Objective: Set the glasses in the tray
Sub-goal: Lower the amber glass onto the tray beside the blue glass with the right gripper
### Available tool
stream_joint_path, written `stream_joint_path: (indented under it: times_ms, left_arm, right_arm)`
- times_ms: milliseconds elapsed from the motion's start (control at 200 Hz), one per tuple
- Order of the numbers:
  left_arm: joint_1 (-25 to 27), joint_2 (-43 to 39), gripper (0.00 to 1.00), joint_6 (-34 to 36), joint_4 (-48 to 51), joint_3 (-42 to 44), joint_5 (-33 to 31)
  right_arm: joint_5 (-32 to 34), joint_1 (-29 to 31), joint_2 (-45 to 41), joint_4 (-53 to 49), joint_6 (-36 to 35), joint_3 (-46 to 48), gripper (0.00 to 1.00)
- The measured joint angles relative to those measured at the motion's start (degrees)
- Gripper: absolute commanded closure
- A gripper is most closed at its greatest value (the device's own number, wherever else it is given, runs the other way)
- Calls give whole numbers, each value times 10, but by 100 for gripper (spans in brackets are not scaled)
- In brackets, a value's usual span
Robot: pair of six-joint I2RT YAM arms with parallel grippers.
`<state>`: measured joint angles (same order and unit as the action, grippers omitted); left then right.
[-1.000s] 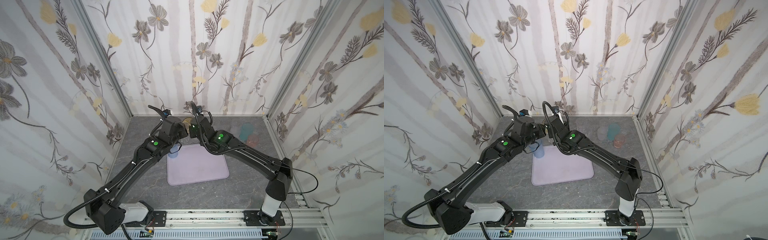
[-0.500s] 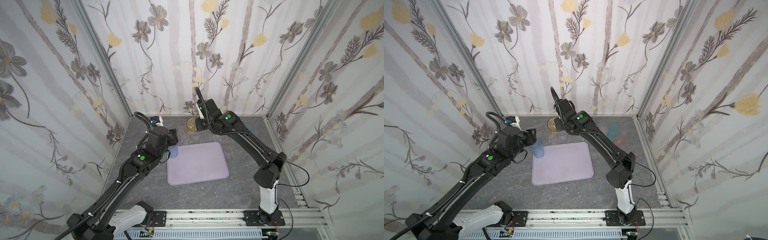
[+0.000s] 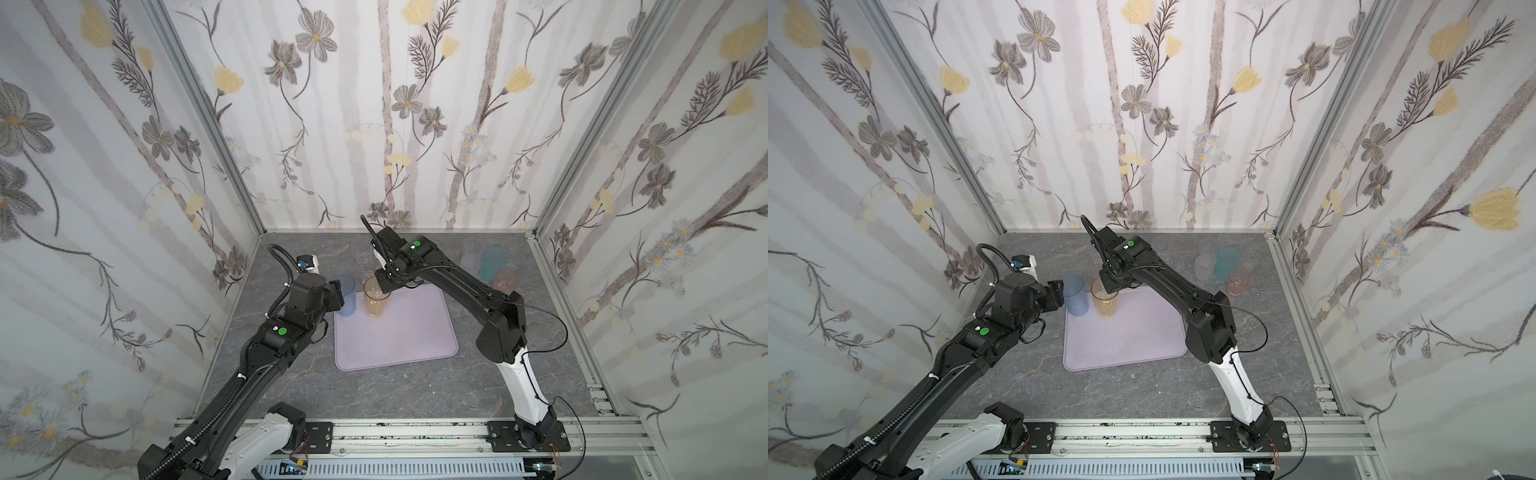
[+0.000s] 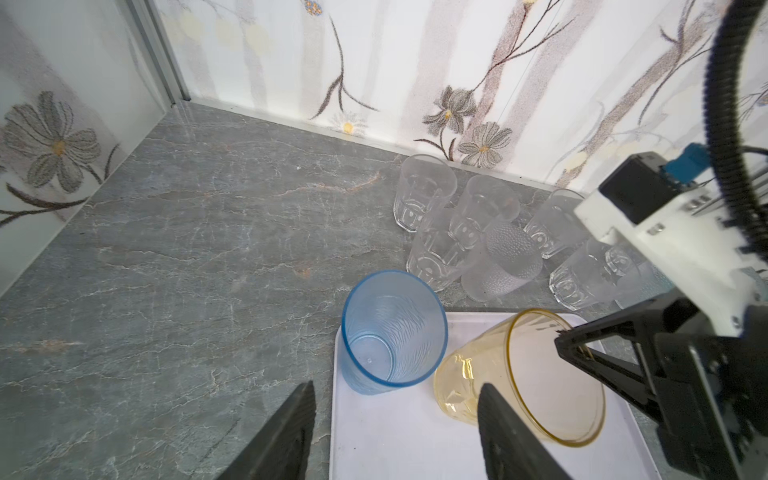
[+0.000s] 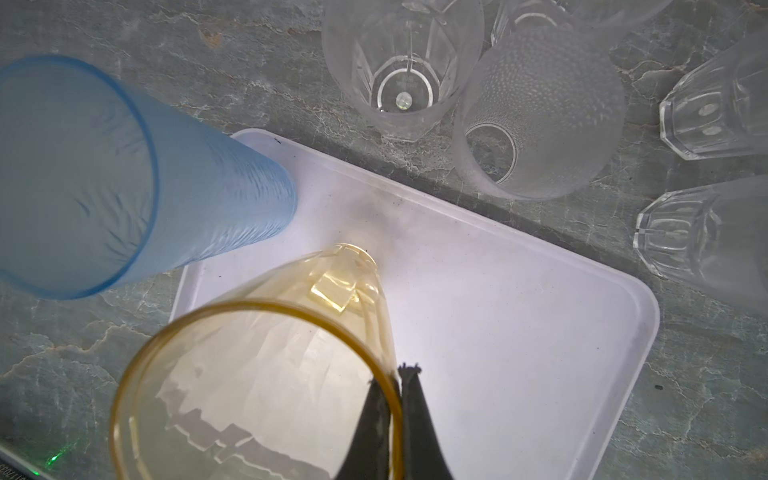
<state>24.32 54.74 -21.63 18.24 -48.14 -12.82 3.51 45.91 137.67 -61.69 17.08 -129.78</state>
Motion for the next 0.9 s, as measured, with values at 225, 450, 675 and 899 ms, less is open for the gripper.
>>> stream_joint_path:
  times_ms: [225, 450, 675, 899]
  left_arm:
    - [0, 6, 38, -9, -26, 15, 25]
    - [0, 14, 39, -12, -44, 22, 38]
    - [0, 26, 39, -17, -49, 23, 48]
    - [0, 36, 40, -22, -52, 23, 55]
  right_arm:
    - [8, -5, 33, 7, 4, -22, 100]
    - [16, -6, 62, 15, 7, -59, 98]
    - [23, -6, 71, 37, 11, -67, 91]
    - [24, -5, 71, 37, 14, -67, 75]
